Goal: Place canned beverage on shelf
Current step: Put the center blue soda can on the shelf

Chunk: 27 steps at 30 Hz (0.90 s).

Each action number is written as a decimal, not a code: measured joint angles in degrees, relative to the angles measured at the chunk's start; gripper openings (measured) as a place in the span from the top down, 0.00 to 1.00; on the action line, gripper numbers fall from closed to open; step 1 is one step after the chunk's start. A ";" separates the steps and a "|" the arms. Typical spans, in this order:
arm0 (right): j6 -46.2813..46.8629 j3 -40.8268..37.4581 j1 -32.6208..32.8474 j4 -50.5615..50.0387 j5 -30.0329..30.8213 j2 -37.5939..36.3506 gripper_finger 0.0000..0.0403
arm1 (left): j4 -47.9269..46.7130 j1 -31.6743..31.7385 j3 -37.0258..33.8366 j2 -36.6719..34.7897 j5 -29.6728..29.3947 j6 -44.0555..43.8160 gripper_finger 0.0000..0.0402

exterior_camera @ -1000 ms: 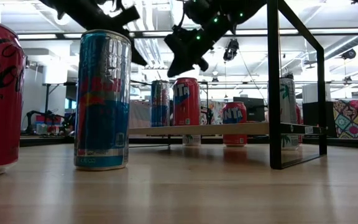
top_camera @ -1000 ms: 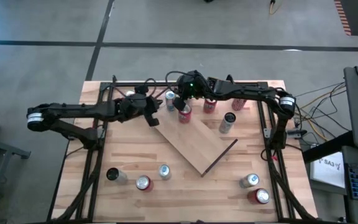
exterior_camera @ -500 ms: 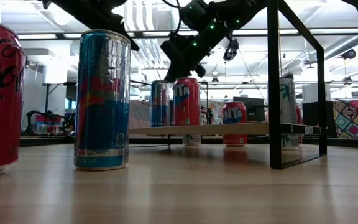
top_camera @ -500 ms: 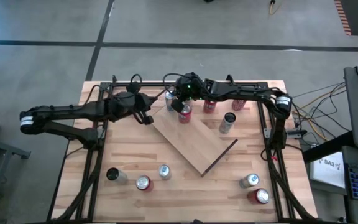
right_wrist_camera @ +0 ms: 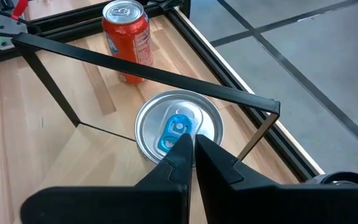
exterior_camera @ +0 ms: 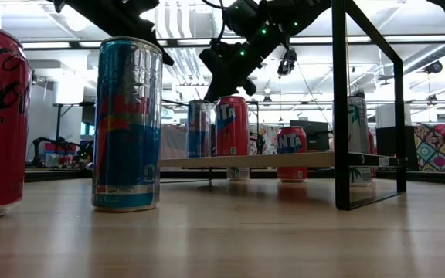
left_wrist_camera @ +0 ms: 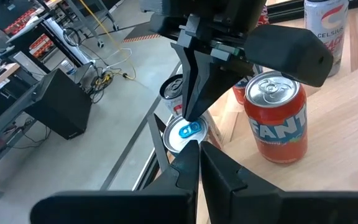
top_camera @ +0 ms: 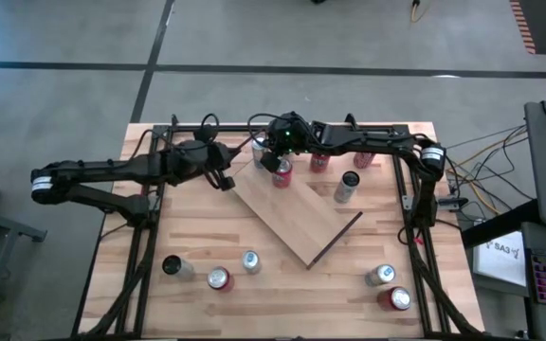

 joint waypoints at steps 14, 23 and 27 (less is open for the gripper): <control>-1.08 2.86 0.44 0.47 -2.20 0.02 0.97 | 0.07 0.00 0.00 0.25 0.00 -0.01 1.00; -0.40 2.86 3.00 3.05 -4.50 0.75 0.97 | 0.44 0.09 0.00 3.14 0.00 0.00 1.00; -0.52 2.86 3.40 1.86 -4.56 0.82 0.97 | 0.60 0.11 0.00 5.54 0.00 0.10 1.00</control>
